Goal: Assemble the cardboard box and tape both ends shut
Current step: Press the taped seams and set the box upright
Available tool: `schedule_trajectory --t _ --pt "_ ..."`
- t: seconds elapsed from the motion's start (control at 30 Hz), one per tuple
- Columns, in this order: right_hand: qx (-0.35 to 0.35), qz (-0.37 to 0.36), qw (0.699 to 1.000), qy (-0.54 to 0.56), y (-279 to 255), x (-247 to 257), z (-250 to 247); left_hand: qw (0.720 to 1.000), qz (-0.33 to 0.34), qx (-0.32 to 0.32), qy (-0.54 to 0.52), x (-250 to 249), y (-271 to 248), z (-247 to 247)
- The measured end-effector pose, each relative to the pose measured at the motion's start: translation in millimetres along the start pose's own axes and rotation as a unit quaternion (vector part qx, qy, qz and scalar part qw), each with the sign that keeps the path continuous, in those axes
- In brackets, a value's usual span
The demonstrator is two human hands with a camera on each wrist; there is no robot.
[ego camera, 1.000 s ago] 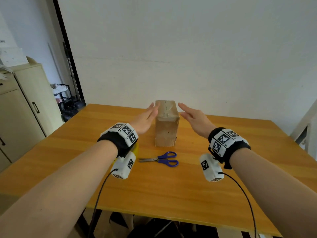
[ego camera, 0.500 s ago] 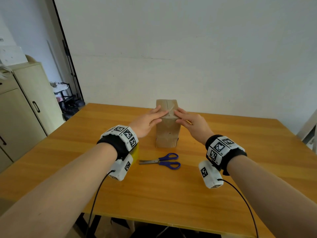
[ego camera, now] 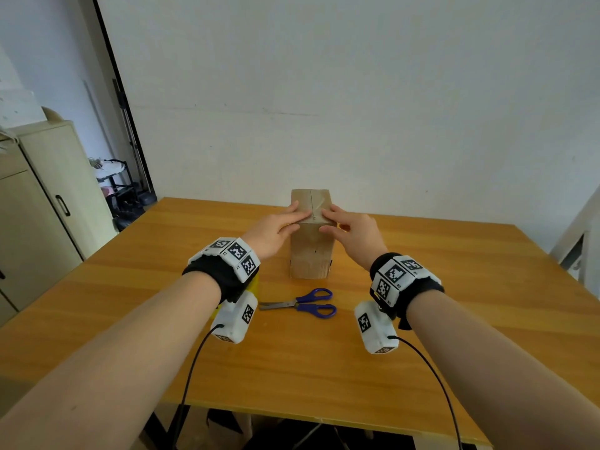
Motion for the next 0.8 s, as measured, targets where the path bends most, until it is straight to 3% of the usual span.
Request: schedule_trajectory --t 0.13,0.3,0.5,0.63,0.8 --pt "0.053 0.004 0.998 0.02 -1.8 -3.5 -3.1 1.0 -0.012 0.024 -0.016 -0.2 -3.0 -6.0" --pt "0.036 0.053 0.996 0.067 -8.9 -13.6 -6.6 0.993 -0.054 -0.09 -0.058 -3.6 -10.7 -11.2" --pt "0.054 0.058 0.99 0.12 -15.3 -20.7 -3.2 0.98 -0.076 -0.155 -0.102 -5.7 -13.5 -8.5" --pt "0.096 0.051 0.988 0.111 -15.1 -21.2 -4.8 0.969 -0.097 -0.157 -0.167 -6.9 -14.8 -3.4" --pt "0.042 0.083 0.978 0.185 -9.8 -25.9 -4.7 0.969 -0.101 -0.147 -0.171 -2.6 -14.6 -5.5"
Point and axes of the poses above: each hand's wrist, its own y-axis towards the middle knuckle, its own z-axis out of the palm, x = y × z, the point moved 3 cm from there along y, towards the middle knuckle, and after that the axes turned 9 degrees about z, right-handed, at the moved point
